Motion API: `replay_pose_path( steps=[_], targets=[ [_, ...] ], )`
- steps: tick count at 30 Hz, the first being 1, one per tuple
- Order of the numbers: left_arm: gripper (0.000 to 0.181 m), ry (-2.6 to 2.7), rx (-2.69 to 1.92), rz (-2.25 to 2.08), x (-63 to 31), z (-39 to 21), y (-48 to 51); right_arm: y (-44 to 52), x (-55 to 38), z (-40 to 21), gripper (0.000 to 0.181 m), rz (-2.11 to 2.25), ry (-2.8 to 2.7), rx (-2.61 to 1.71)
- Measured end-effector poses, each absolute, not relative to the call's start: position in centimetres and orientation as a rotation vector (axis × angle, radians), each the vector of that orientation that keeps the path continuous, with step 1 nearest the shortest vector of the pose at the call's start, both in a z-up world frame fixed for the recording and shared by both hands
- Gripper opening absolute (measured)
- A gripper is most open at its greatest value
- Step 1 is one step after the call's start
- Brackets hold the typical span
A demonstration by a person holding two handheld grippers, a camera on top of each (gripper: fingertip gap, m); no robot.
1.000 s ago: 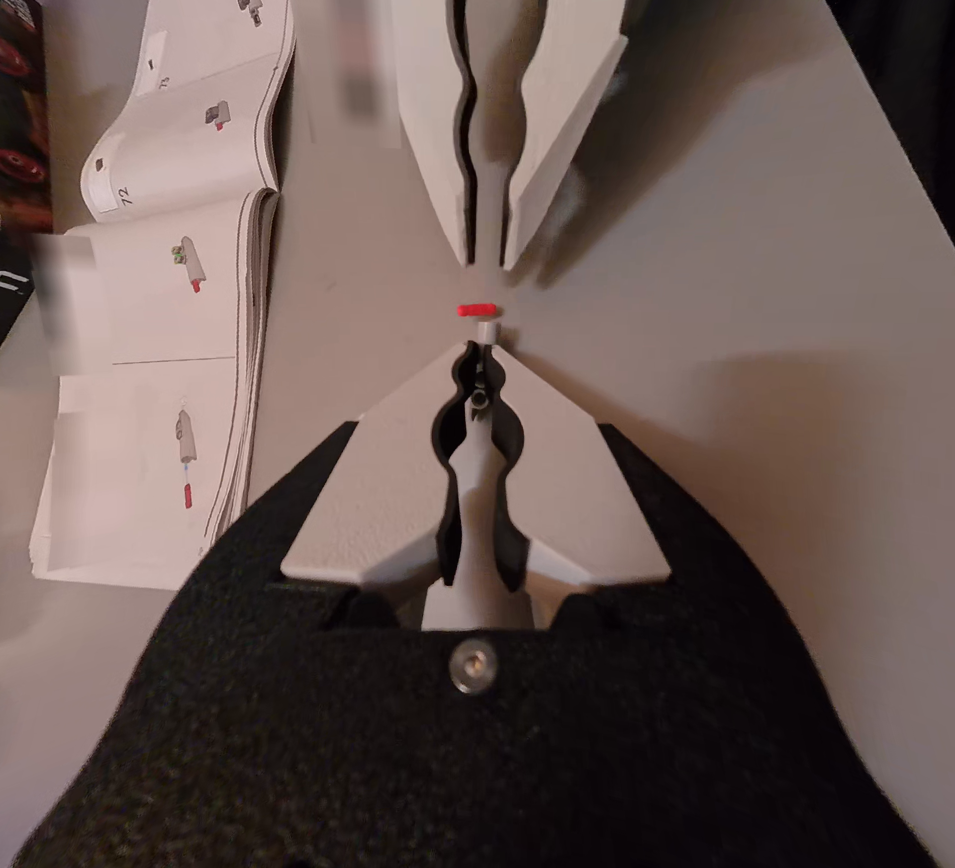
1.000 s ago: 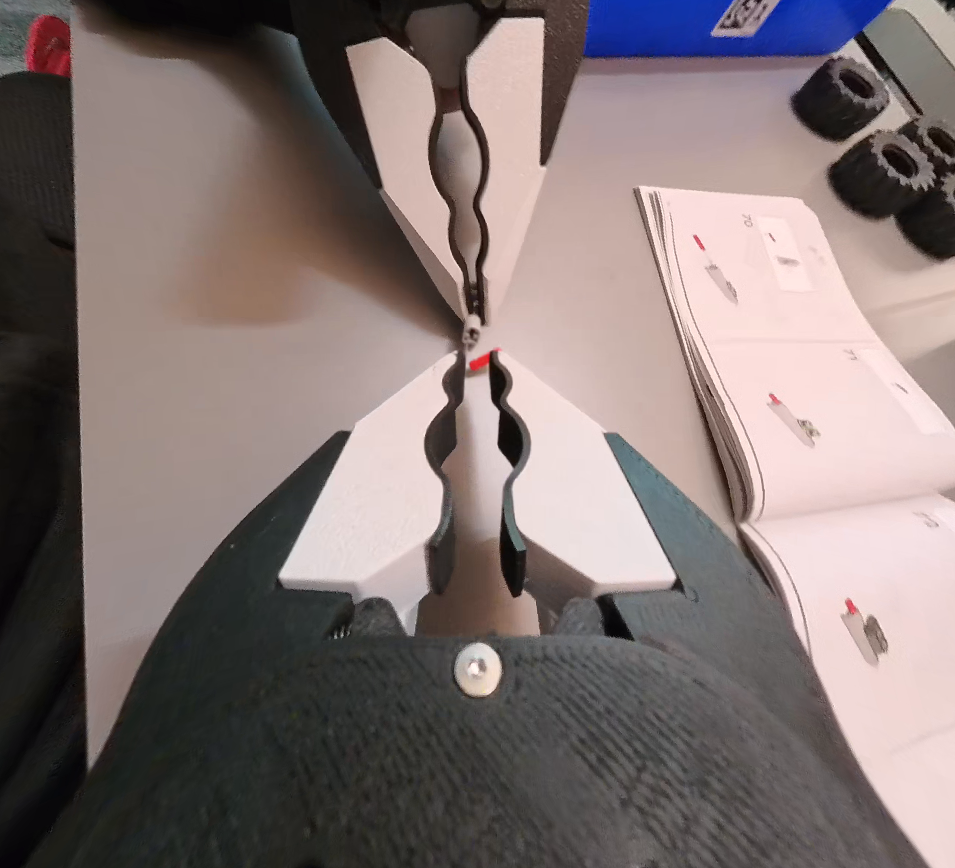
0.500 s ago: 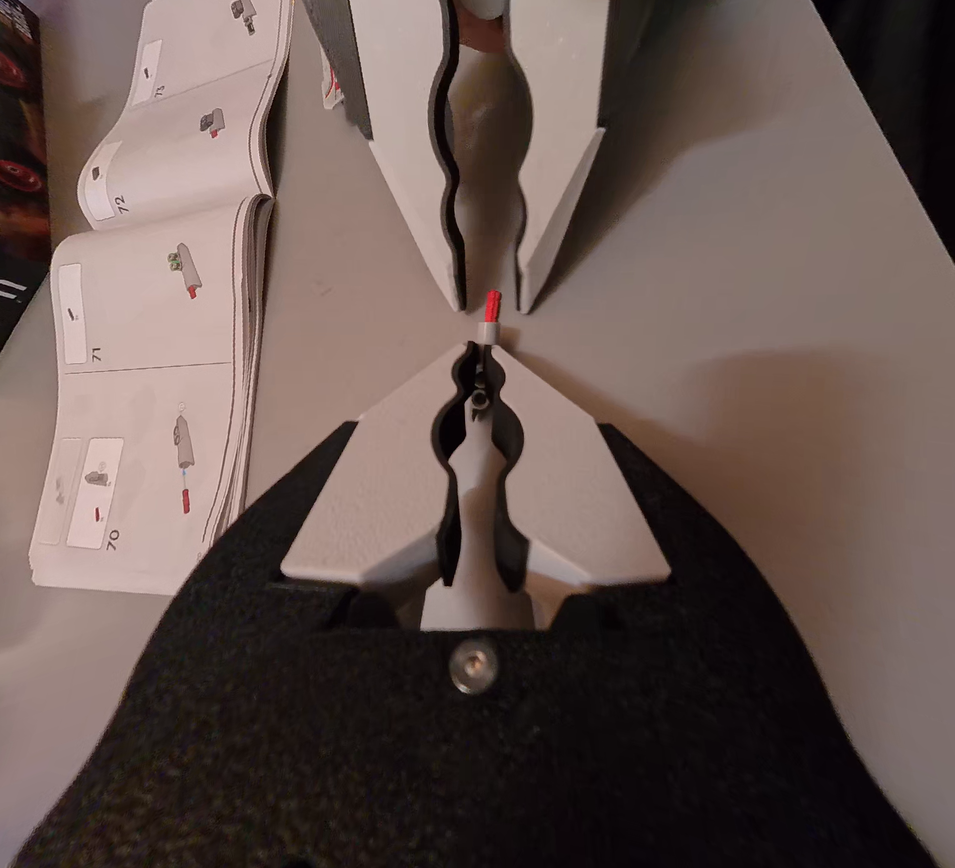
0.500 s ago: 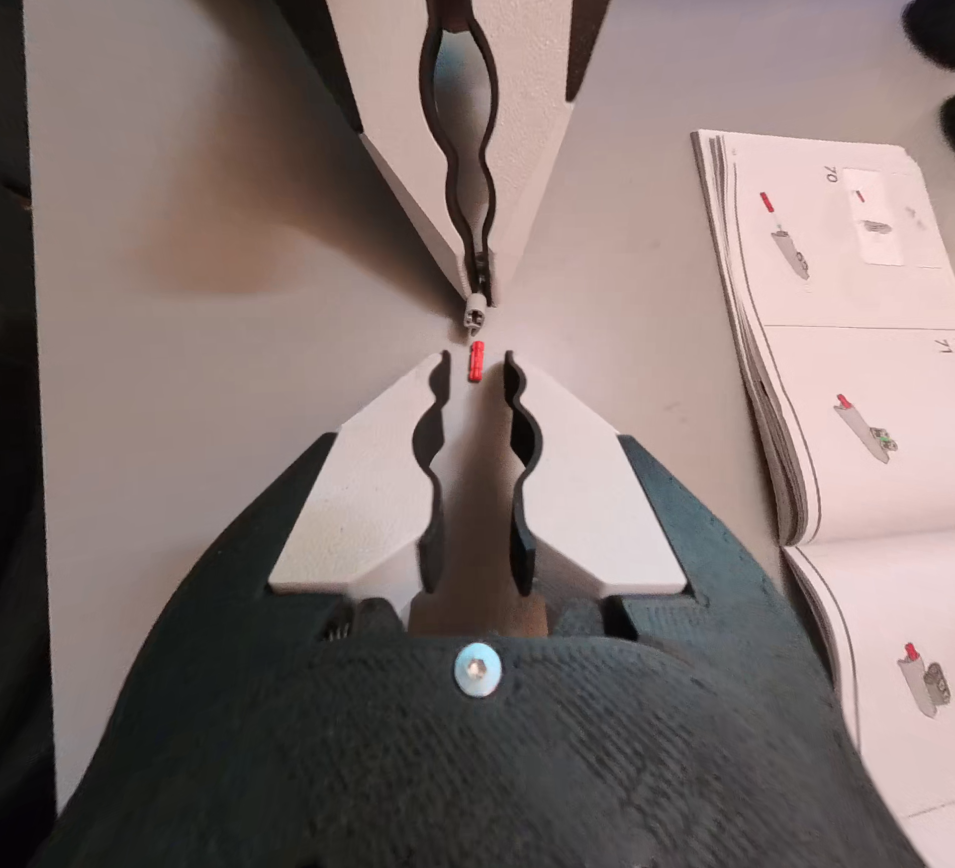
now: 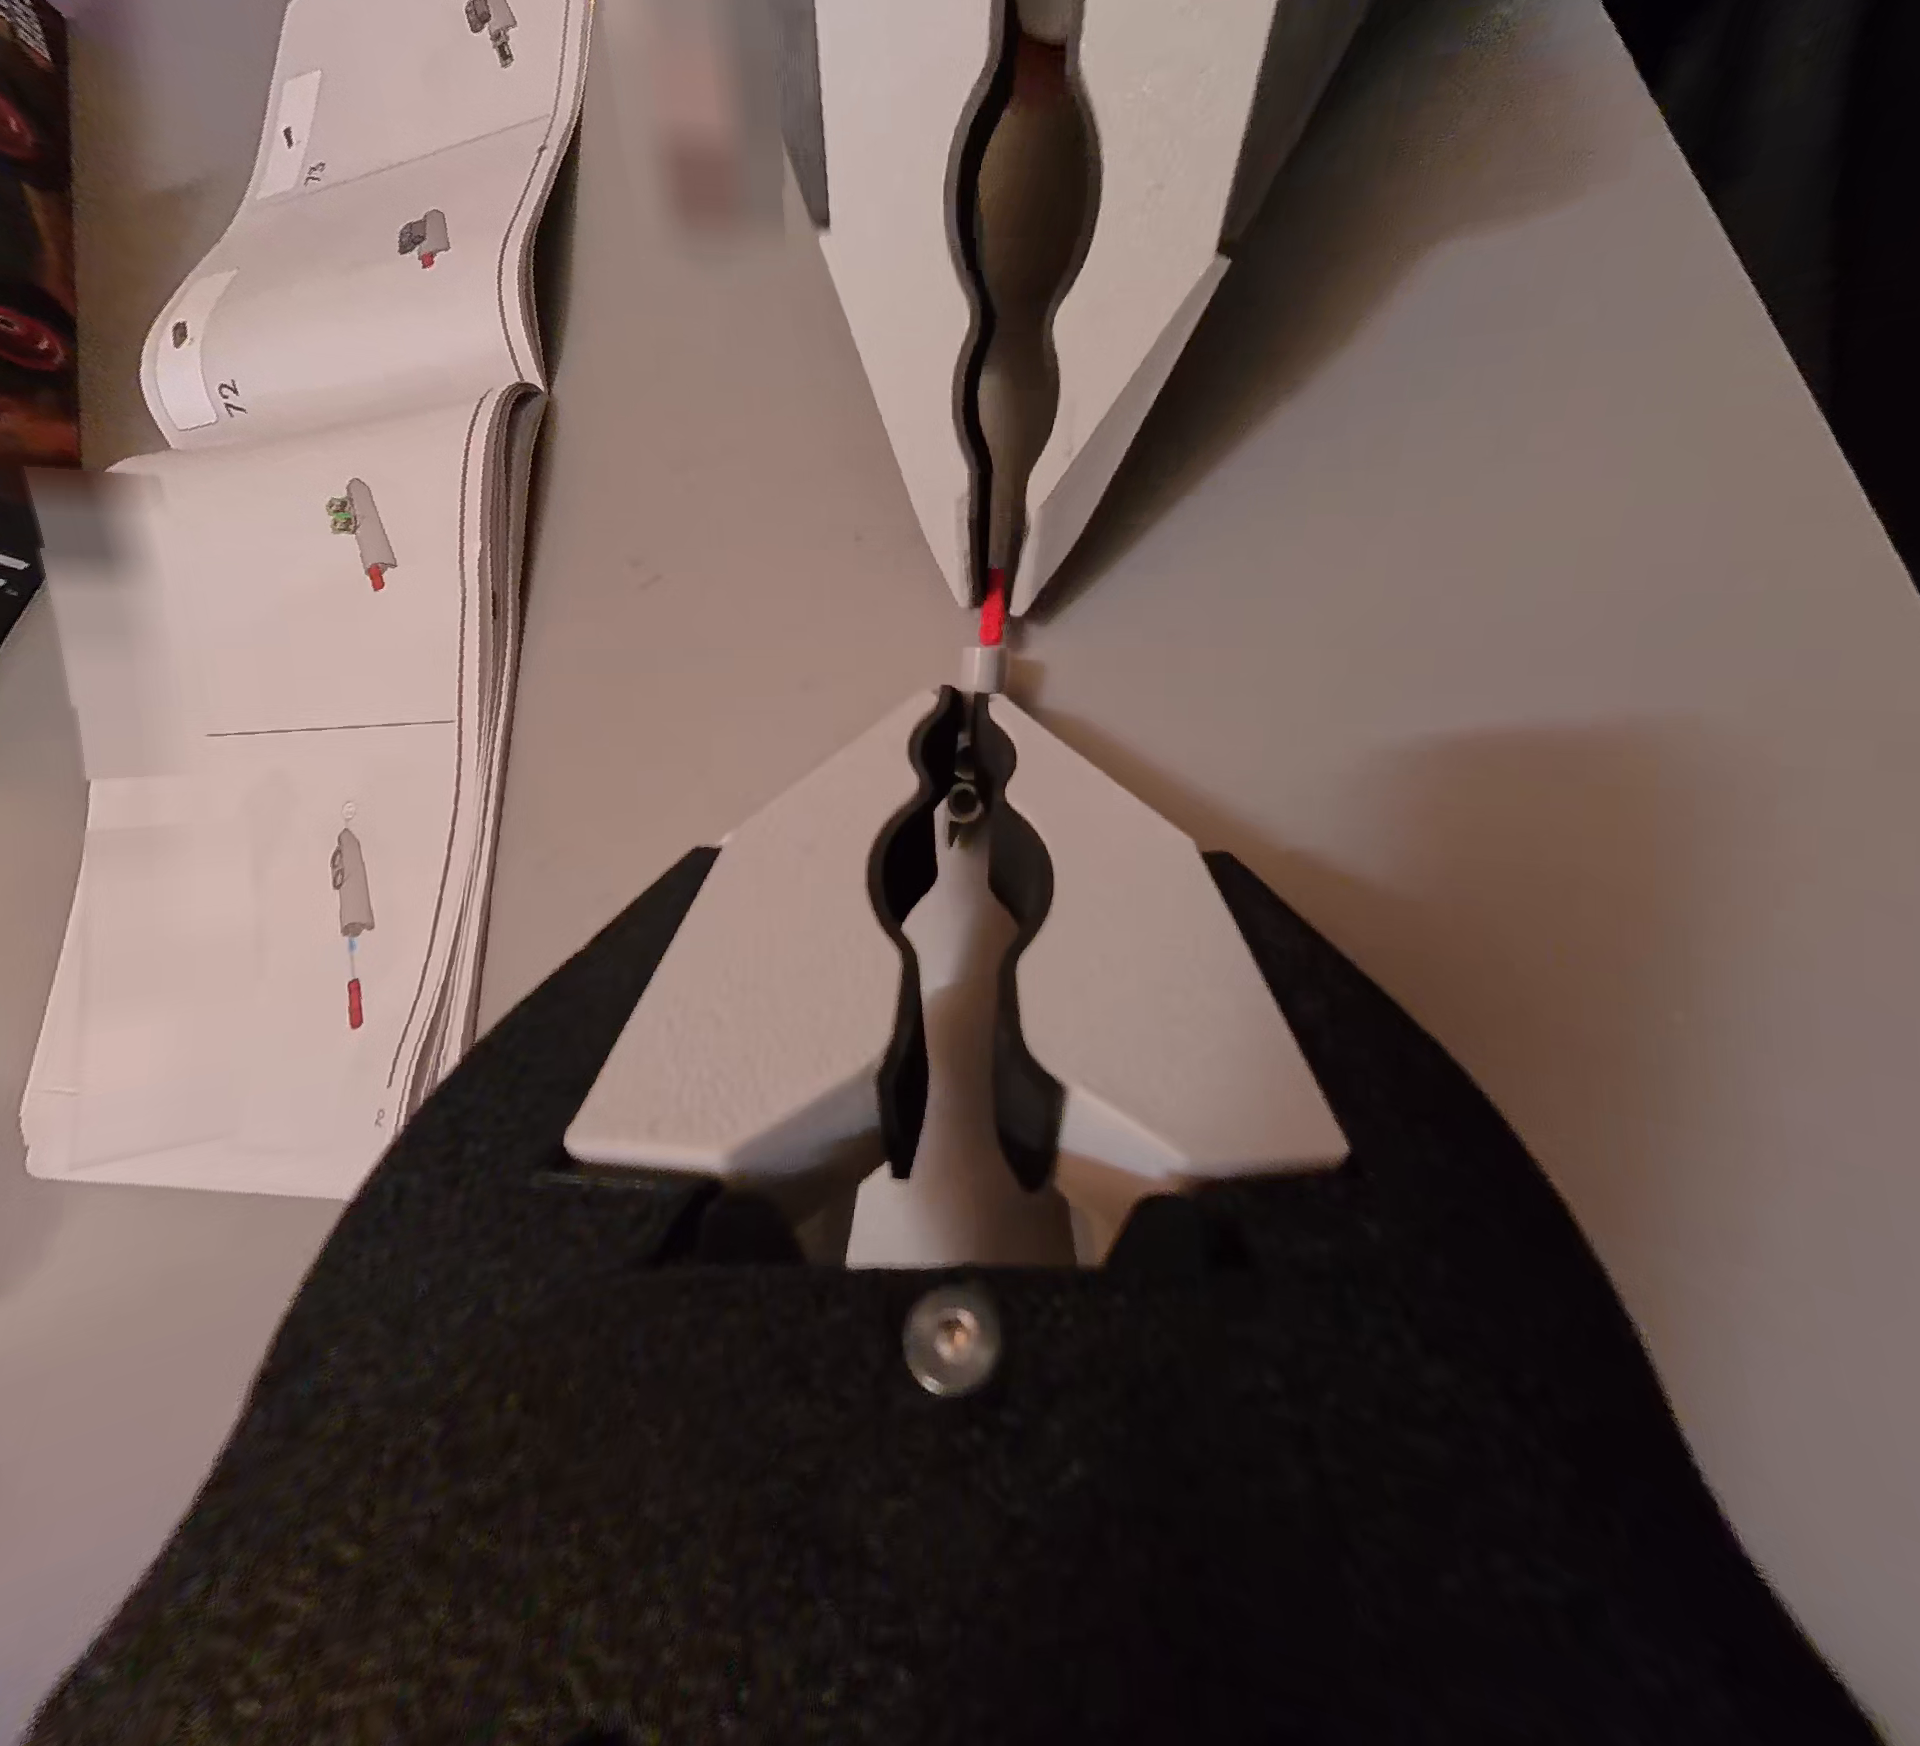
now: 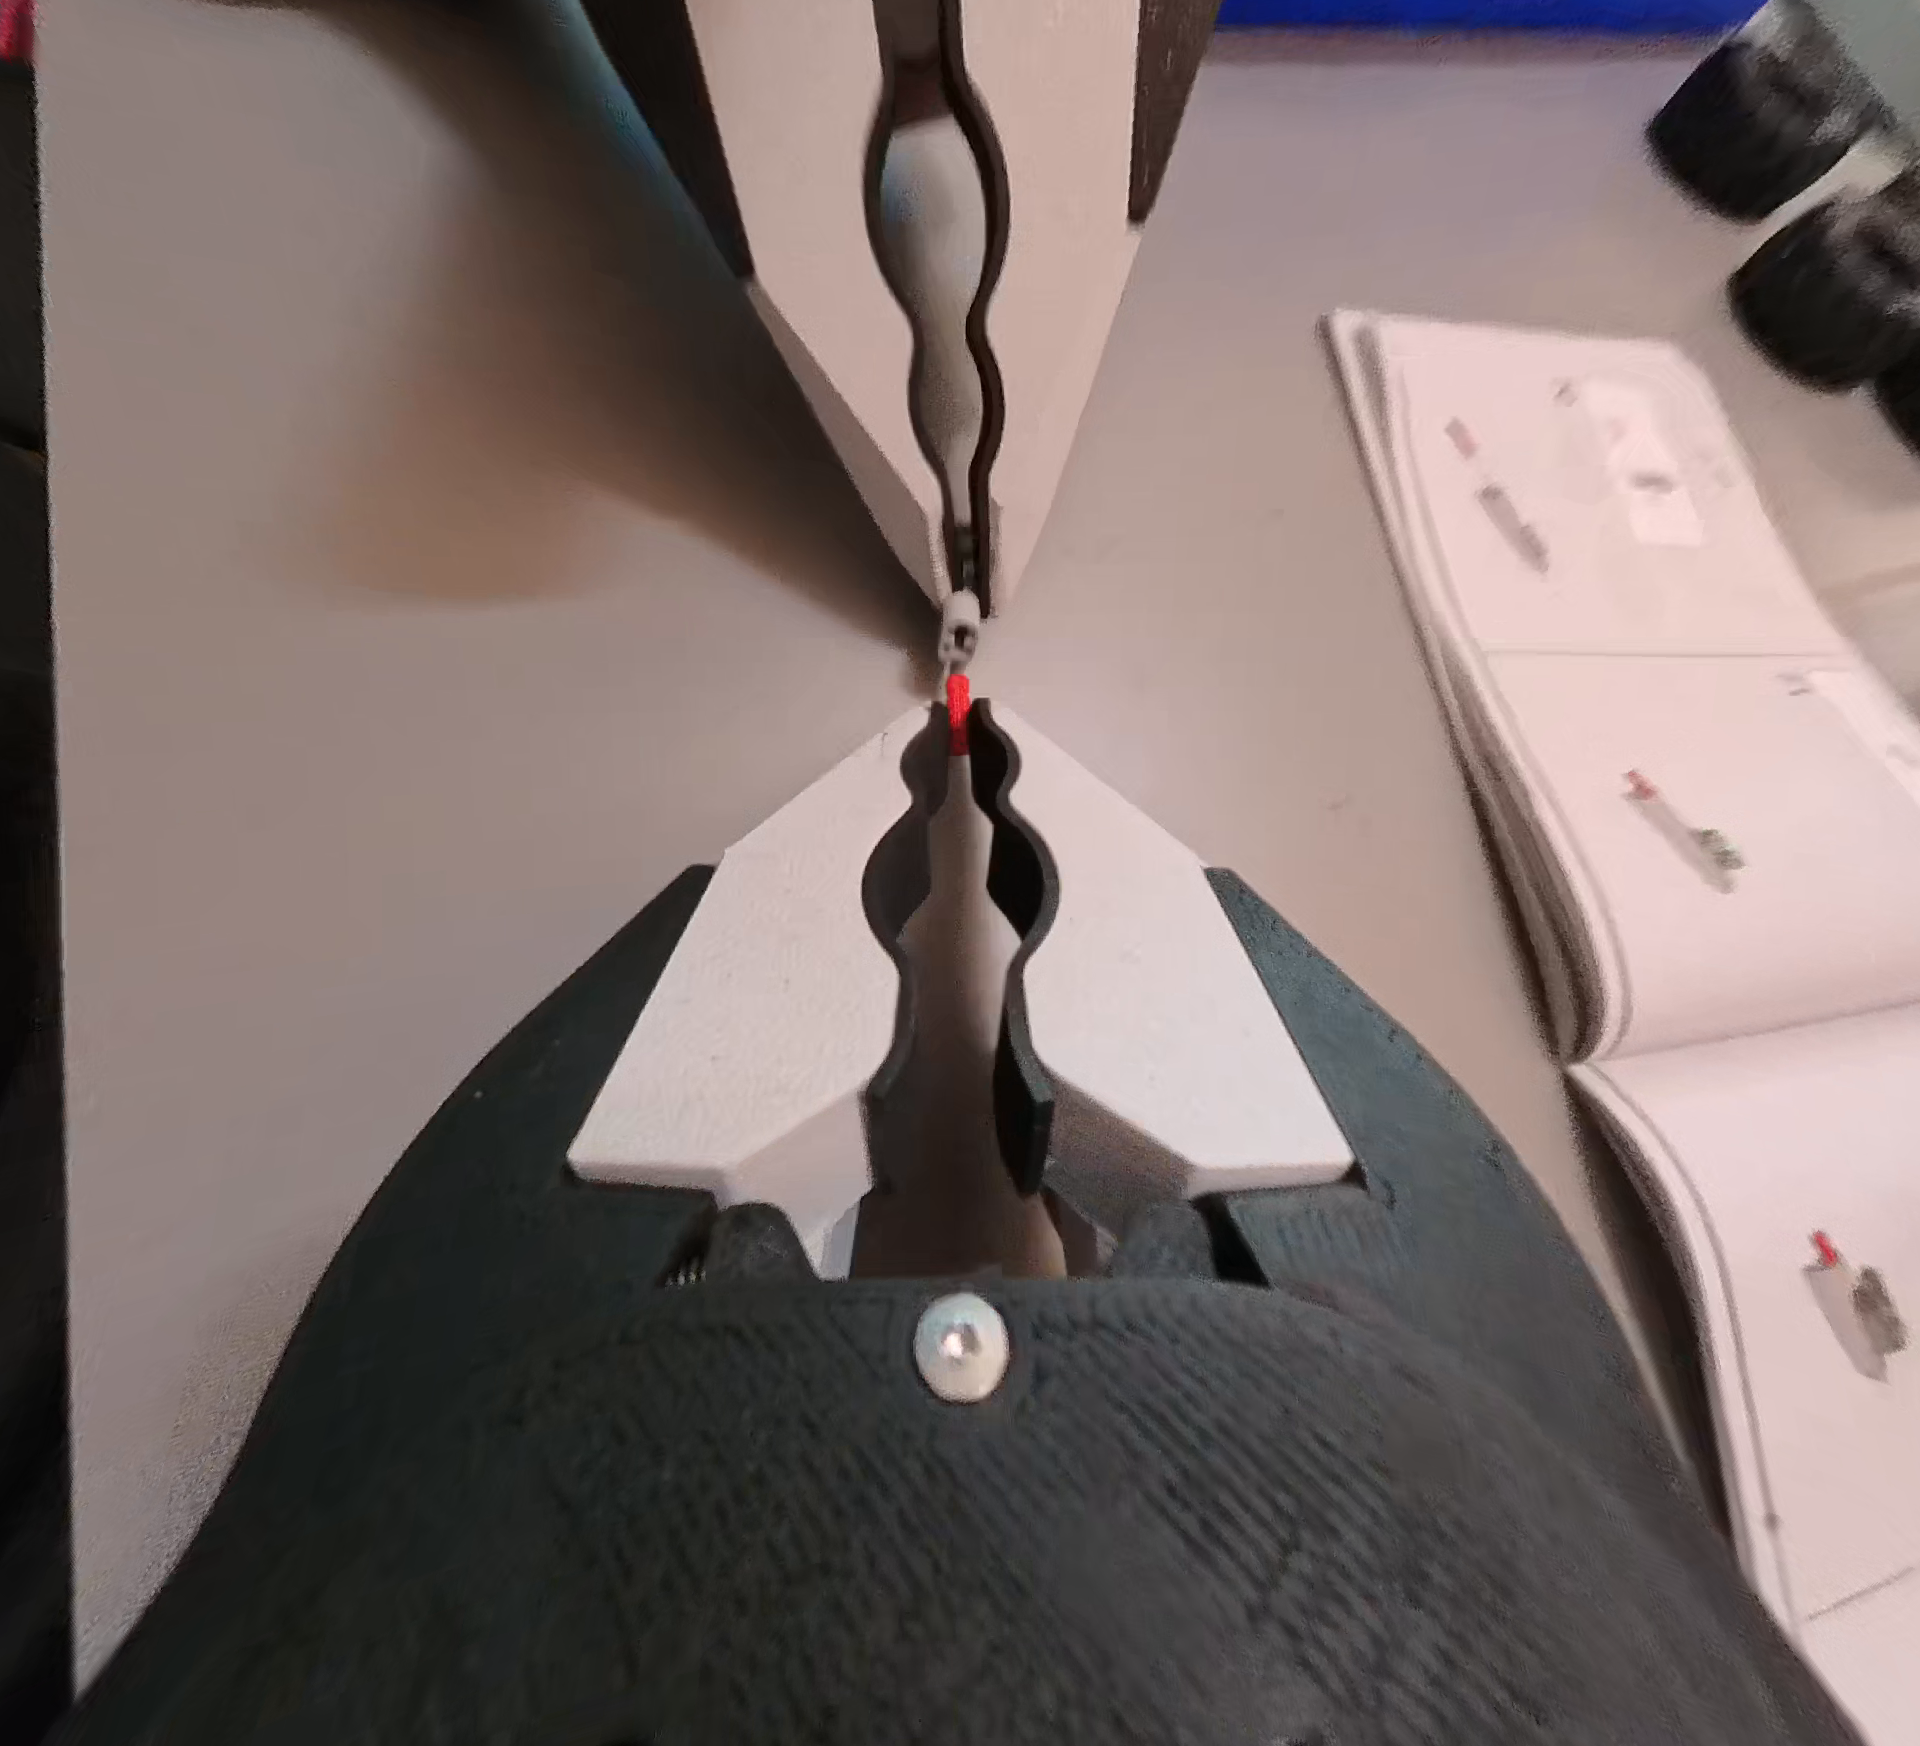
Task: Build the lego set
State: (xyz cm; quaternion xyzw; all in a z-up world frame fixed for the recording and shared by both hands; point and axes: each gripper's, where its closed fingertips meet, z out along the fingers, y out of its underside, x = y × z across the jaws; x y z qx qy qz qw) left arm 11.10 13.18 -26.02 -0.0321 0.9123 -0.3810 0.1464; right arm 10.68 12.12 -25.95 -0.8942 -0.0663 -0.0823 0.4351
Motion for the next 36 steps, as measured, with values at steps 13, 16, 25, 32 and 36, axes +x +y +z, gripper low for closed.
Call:
replay_pose_path(
  steps=[13,16,25,32,36],
  targets=[
    [0.000,2.596,-0.051,-1.005,11.1,-26.1,13.0,12.3,10.4,-24.9,0.004,-0.478,-0.332,-2.304],
    [0.000,2.601,-0.046,-1.000,10.9,-26.1,12.8,12.5,10.3,-24.8,0.004,-0.502,-0.351,-2.324],
    [0.000,2.613,-0.092,-0.996,11.2,-26.1,13.0,11.9,10.5,-25.0,0.004,-0.627,-0.425,-2.396],
    [0.000,2.629,-0.104,-1.012,11.0,-26.1,12.9,12.0,10.4,-25.3,0.004,-0.661,-0.462,-2.429],
    [0.000,2.642,-0.128,-1.019,11.0,-26.1,12.9,12.0,10.5,-25.3,0.003,-0.766,-0.545,-2.483]
  ],
)
